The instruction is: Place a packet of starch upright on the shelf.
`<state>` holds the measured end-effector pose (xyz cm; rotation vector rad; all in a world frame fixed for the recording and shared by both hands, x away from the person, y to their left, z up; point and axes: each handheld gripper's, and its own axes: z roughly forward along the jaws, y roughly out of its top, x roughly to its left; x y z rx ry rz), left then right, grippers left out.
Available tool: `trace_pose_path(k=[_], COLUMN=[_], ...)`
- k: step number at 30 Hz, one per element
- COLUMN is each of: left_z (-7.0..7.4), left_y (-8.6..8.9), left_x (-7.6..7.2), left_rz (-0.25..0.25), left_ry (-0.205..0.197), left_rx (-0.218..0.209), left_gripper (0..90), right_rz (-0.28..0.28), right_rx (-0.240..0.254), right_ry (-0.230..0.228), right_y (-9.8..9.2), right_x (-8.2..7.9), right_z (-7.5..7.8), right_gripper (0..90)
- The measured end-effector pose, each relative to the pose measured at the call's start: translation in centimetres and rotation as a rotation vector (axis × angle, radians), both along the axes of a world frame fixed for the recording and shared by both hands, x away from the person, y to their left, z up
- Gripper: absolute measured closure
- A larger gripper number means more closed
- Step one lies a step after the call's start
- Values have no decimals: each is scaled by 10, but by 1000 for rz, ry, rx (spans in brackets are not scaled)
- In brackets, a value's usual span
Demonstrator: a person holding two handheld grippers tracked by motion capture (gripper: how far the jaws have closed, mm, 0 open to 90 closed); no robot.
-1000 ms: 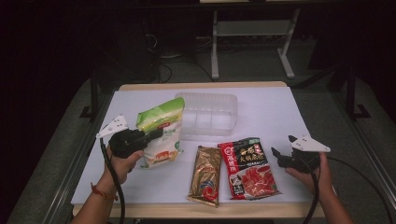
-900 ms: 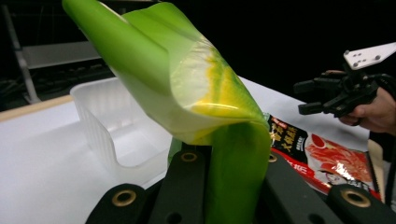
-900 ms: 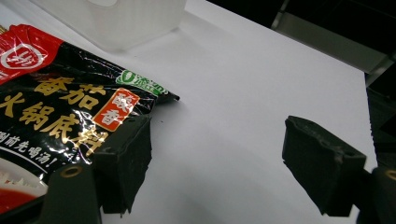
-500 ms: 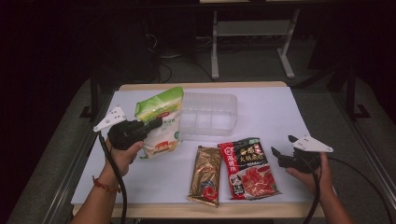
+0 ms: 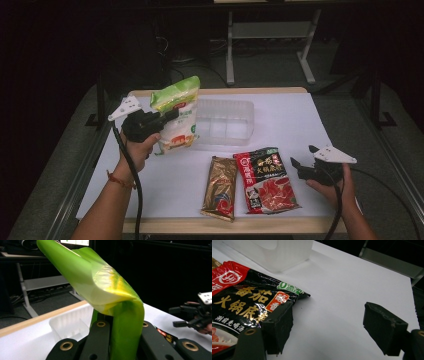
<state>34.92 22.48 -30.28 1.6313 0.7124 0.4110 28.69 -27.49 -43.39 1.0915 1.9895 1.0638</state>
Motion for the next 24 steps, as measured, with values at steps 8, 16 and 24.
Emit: trace_pose_path(k=[8, 16, 24], left_z=[-2, -6, -15], left_y=[-7, -17, -32], left_x=[29, 52, 74], left_rz=[52, 105, 153], left_ry=[11, 6, 13], left_rx=[13, 15, 0], left_gripper=[859, 860, 859], right_rz=[-2, 1, 2], right_rx=[-7, -12, -30], right_ry=[-2, 6, -7], right_y=[0, 1, 3], right_x=[0, 1, 0], right_z=[0, -2, 0], right_gripper=[236, 237, 242])
